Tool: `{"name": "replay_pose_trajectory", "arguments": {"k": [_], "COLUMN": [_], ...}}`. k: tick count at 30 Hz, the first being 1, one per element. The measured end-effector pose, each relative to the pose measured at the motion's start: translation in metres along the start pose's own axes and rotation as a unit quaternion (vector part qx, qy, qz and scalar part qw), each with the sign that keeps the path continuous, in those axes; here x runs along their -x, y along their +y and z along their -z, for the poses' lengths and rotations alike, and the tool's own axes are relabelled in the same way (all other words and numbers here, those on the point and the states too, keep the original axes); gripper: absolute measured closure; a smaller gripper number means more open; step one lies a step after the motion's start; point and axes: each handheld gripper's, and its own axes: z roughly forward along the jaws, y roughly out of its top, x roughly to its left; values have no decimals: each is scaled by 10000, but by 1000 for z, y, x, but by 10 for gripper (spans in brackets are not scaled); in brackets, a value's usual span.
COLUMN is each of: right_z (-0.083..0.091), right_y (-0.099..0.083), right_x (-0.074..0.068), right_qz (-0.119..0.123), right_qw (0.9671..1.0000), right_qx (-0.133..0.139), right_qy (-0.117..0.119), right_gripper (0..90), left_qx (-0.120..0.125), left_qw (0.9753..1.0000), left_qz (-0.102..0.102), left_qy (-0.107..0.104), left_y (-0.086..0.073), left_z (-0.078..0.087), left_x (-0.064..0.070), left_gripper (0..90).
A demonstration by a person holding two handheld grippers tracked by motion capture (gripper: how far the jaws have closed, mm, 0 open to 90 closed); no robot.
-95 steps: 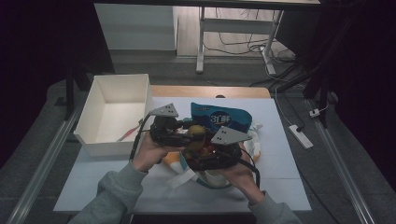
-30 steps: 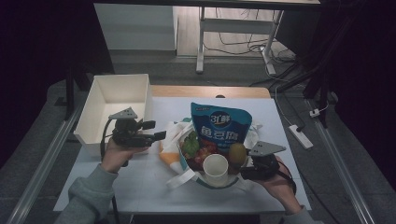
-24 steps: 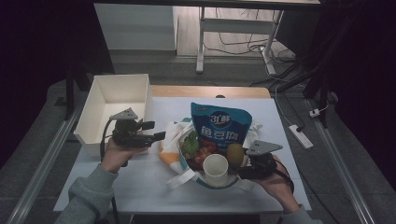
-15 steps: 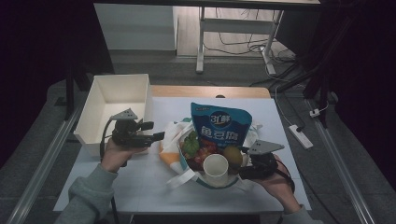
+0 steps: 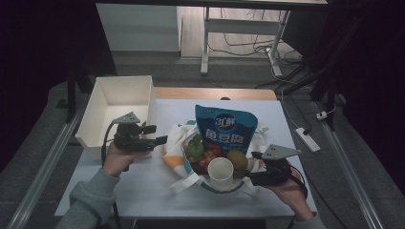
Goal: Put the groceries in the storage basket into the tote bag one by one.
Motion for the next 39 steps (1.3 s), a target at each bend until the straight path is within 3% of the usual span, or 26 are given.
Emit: {"name": "replay_pose_trajectory", "arguments": {"k": [8, 14, 20, 24, 27, 33, 37, 39], "right_z": [7, 16, 23, 24, 25, 25, 24, 24], "right_y": [1, 0, -1, -2, -3, -3, -3, -3], "right_x": [0, 3, 10, 13, 15, 17, 17, 18], "right_qz": [-57, -93, -183, -214, -240, -253, -256, -258], "right_qw": [9997, 9992, 9983, 9978, 9976, 9973, 9973, 9973], "right_qx": [210, 399, 543, 600, 609, 639, 637, 639], "right_qy": [110, 17, -131, -191, -230, -241, -246, -250], "right_gripper": [235, 237, 239, 240, 240, 239, 240, 240], "left_qx": [9, 43, -38, -159, -238, -713, -1120, -1244], "left_qw": [10000, 9999, 9979, 9937, 9911, 9845, 9786, 9771], "left_qz": [-21, -36, -111, -61, 33, 65, 66, 90], "left_qy": [32, 110, 636, 1104, 1306, 1602, 1724, 1725], "left_y": [-1, 0, 3, 4, 6, 12, 15, 16], "left_z": [1, 6, 17, 24, 29, 25, 13, 8], "left_x": [-1, -4, -17, -35, -50, -74, -88, -94], "left_gripper": [291, 293, 296, 300, 314, 325, 329, 330]}}
